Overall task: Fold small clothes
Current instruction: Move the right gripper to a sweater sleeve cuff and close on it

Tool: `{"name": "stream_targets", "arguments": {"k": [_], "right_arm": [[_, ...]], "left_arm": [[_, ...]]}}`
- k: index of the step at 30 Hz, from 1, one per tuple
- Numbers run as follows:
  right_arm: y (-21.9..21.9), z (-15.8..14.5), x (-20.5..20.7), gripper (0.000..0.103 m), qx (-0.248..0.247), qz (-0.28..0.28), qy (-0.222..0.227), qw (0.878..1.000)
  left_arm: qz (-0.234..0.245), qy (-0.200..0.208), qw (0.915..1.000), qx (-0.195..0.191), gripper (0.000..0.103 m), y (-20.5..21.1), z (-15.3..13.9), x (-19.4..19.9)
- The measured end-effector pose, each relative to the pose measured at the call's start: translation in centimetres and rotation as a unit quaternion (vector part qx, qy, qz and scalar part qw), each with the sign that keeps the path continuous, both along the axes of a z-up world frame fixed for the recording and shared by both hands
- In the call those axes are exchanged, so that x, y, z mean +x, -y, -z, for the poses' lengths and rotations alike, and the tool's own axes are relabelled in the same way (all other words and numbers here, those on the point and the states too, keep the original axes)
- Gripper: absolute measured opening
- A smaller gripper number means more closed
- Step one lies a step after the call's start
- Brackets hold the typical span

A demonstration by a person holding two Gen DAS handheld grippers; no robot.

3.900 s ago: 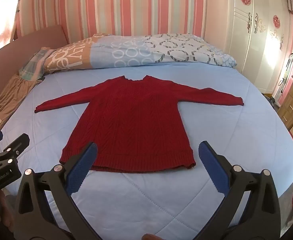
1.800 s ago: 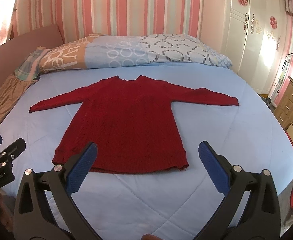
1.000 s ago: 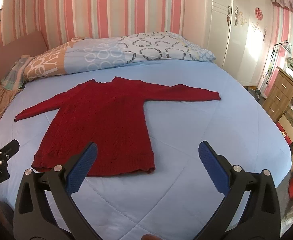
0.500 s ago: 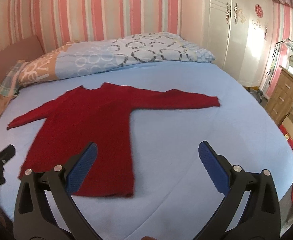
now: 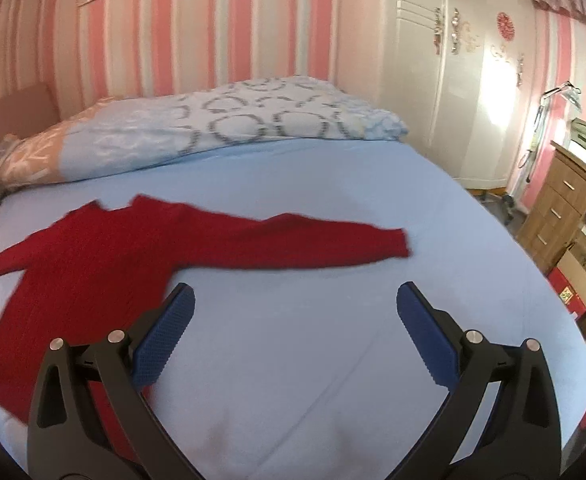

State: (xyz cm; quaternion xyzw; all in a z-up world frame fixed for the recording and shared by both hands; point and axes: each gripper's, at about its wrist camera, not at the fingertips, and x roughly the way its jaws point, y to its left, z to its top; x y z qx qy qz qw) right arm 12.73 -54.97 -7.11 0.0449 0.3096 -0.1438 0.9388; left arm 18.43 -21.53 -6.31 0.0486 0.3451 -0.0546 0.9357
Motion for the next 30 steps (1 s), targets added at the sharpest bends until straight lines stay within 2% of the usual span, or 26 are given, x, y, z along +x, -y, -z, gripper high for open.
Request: {"name": "stream_targets", "arguments": {"k": [1, 5, 10, 14, 15, 18, 26, 28, 29, 30], "right_arm": [[1.2, 0.4, 0.9, 0.1, 0.001, 0.004, -0.004, 1.0], [6.5, 2.7, 3.7, 0.09, -0.004, 0.007, -0.017, 1.0], [12.4, 6.5, 7.9, 0.089, 0.015, 0.019, -0.037, 0.999], [16.2, 10.3, 11.6, 0.08, 0.031, 0.037, -0.084, 0.995], [17.1, 11.0, 12.4, 0.073, 0.043, 0.039, -0.088, 0.994], [19.9, 13.0, 14.5, 0.073, 0.08, 0.063, -0.111, 0.989], [22.6, 15.4, 16.6, 0.073, 0.131, 0.08, -0.145, 0.978], [22.7, 15.2, 16.7, 0.06, 0.137, 0.078, -0.139, 0.978], [22.7, 15.1, 16.8, 0.04, 0.142, 0.073, -0.135, 0.978], [22.6, 14.9, 16.9, 0.031, 0.147, 0.069, -0.133, 0.978]], "left_arm": [[0.0, 0.0, 1.0, -0.001, 0.101, 0.4, 0.2, 0.6], [-0.001, 0.008, 1.0, 0.003, 0.101, 2.3, 1.6, 3.3], [0.003, 0.009, 1.0, 0.003, 0.102, 4.5, 3.7, 6.8], [-0.001, 0.011, 0.9999, 0.003, 0.101, 5.1, 4.7, 8.3], [0.0, 0.008, 1.0, 0.004, 0.101, 5.2, 4.4, 8.2], [-0.001, 0.001, 1.0, 0.008, 0.101, 5.4, 5.4, 9.2], [-0.005, -0.003, 0.9998, 0.02, 0.101, 4.9, 7.4, 10.6], [-0.006, -0.002, 0.9998, 0.021, 0.101, 4.9, 7.7, 10.3], [-0.005, -0.004, 0.9998, 0.021, 0.101, 4.9, 7.8, 10.3], [-0.004, -0.004, 0.9998, 0.021, 0.101, 4.8, 7.8, 10.3]]}}
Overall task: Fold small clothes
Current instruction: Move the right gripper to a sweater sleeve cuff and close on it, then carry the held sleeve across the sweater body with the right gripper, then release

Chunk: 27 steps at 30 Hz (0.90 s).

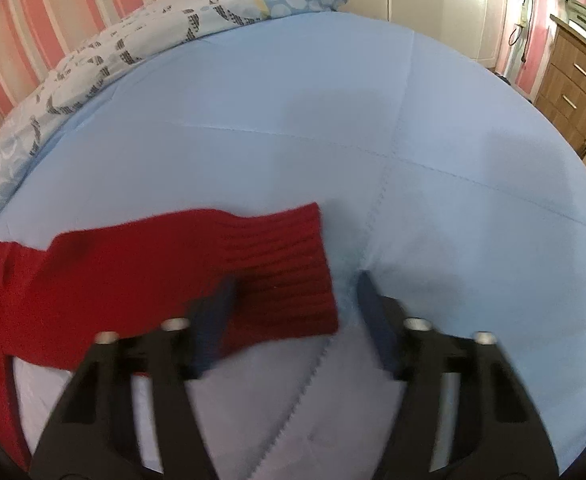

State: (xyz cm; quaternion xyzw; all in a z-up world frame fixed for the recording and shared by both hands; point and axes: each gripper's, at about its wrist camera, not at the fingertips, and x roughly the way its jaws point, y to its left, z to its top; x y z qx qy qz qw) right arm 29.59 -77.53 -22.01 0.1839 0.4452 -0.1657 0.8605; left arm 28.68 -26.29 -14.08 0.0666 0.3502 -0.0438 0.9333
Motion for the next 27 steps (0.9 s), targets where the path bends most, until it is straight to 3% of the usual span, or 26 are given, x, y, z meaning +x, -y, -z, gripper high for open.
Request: {"name": "stream_targets", "arguments": {"k": [3, 12, 20, 27], "right_arm": [[-0.5, -0.6, 0.3, 0.02, -0.008, -0.009, 0.003, 1.0], [-4.2, -5.7, 0.6, 0.017, -0.038, -0.034, 0.06, 0.997], [-14.4, -11.8, 3.6, 0.016, -0.031, -0.113, 0.116, 0.986], [-25.2, -13.3, 7.6, 0.016, -0.021, -0.176, 0.128, 0.976]], "left_arm": [[0.001, 0.0, 1.0, 0.0, 0.101, -0.3, 0.3, -0.1], [-0.01, 0.004, 0.9999, -0.003, 0.101, -2.5, 0.3, -0.4], [-0.023, 0.009, 0.9996, -0.01, 0.101, -6.3, -1.4, 0.3], [-0.041, 0.018, 0.9989, -0.013, 0.101, -12.2, -2.7, 1.2]]}}
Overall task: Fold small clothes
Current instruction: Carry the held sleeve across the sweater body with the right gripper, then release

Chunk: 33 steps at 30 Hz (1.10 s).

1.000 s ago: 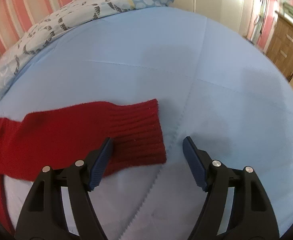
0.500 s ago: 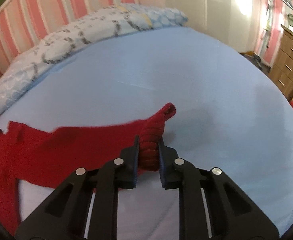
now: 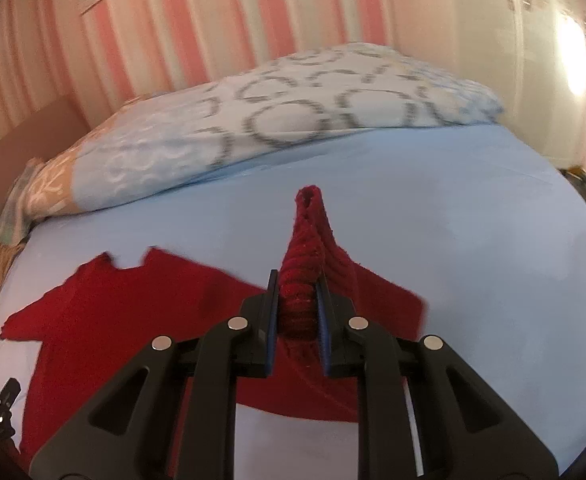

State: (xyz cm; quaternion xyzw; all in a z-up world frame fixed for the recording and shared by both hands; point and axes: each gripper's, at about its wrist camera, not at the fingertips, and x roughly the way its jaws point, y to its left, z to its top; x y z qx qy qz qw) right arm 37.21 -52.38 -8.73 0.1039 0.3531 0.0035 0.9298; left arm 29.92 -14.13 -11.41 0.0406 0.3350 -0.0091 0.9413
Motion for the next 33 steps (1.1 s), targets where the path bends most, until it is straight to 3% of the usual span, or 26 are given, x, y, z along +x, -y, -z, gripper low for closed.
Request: {"name": "stream_targets", "arguments": {"k": [13, 23, 28, 33], "right_arm": [[-18.7, 2.5, 5.7, 0.016, -0.006, -0.102, -0.009, 0.995], [-33.8, 7.6, 9.6, 0.016, -0.007, -0.192, -0.03, 0.981], [-38.7, 10.1, 10.2, 0.017, -0.01, -0.213, -0.045, 0.976], [-41.4, 10.8, 10.3, 0.017, -0.011, -0.232, -0.045, 0.972]], "left_arm": [[-0.047, -0.004, 0.9988, -0.011, 0.101, -11.3, 0.6, 2.1], [-0.079, -0.019, 0.9967, -0.001, 0.101, -17.9, 2.8, 3.1], [-0.091, -0.025, 0.9955, -0.003, 0.101, -19.4, 3.6, 3.6], [-0.093, -0.03, 0.9952, -0.004, 0.101, -20.0, 4.1, 3.8]]}}
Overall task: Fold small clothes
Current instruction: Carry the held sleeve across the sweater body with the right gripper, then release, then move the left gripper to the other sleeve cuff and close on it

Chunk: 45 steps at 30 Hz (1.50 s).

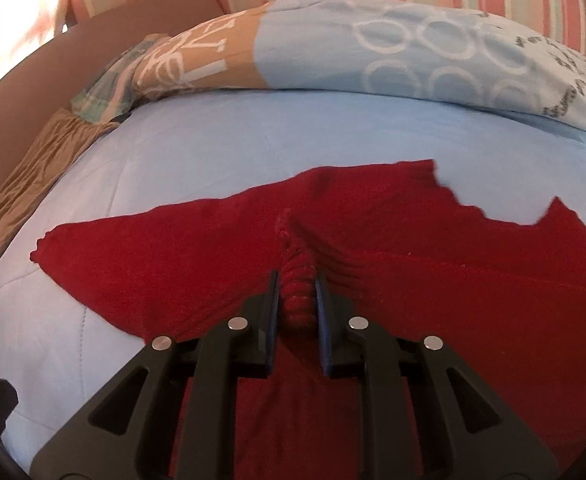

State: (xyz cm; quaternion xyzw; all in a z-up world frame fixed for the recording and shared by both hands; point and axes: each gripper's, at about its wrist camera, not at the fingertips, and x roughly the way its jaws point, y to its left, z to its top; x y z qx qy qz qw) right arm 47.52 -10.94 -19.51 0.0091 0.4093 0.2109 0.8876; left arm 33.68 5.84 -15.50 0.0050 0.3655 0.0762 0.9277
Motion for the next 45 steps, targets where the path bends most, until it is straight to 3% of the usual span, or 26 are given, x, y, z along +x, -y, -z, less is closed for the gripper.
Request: {"name": "stream_targets", "arguments": {"k": [7, 8, 9, 11, 15, 17, 21, 25, 29, 34, 42, 45], "right_arm": [[-1.0, 0.6, 0.5, 0.022, -0.017, -0.01, -0.008, 1.0], [-1.3, 0.8, 0.4, 0.033, -0.021, -0.013, -0.01, 1.0], [-1.6, 0.8, 0.4, 0.051, -0.024, -0.017, -0.011, 1.0], [-2.2, 0.5, 0.0, 0.061, -0.024, -0.029, -0.003, 0.999], [-1.3, -1.2, -0.8, 0.067, -0.003, 0.001, 0.027, 1.0], [0.3, -2.2, -1.0, 0.072, -0.014, 0.054, 0.048, 0.997], [2.6, -1.6, -0.3, 0.072, -0.035, 0.122, 0.023, 0.992], [1.5, 0.4, 0.0, 0.072, -0.048, 0.087, -0.017, 0.995], [-1.2, 0.7, -1.0, 0.072, -0.072, 0.03, -0.002, 0.997], [0.2, -1.0, -1.6, 0.071, -0.031, 0.029, 0.022, 0.999], [3.2, -4.2, -3.8, 0.077, -0.014, 0.026, 0.052, 0.998], [4.1, -4.7, -4.4, 0.077, -0.012, 0.024, 0.057, 0.998]], "left_arm": [[-0.005, -0.005, 1.0, 0.002, 0.101, -0.5, 0.3, 0.3], [-0.004, -0.004, 1.0, 0.002, 0.101, -0.5, 0.2, 0.2], [-0.005, 0.0, 1.0, 0.003, 0.101, -0.6, 0.1, 0.2], [-0.006, 0.001, 1.0, 0.005, 0.101, -0.7, 0.0, 0.0], [-0.014, 0.0, 0.9999, 0.006, 0.101, -1.7, 0.0, 0.0], [-0.019, 0.002, 0.9998, 0.007, 0.101, -2.2, -0.1, -0.1], [-0.028, 0.001, 0.9996, 0.001, 0.101, -3.0, -0.1, -0.1], [-0.03, 0.001, 0.9995, 0.003, 0.101, -3.1, 0.0, -0.3], [-0.031, -0.002, 0.9995, 0.01, 0.101, -3.4, 0.4, 0.1], [-0.033, 0.011, 0.9991, 0.025, 0.101, -5.6, 1.0, 1.0], [-0.039, 0.038, 0.9984, 0.012, 0.101, -14.1, 1.4, 2.7], [-0.05, 0.043, 0.9975, 0.024, 0.101, -17.5, 1.5, 2.9]]}}
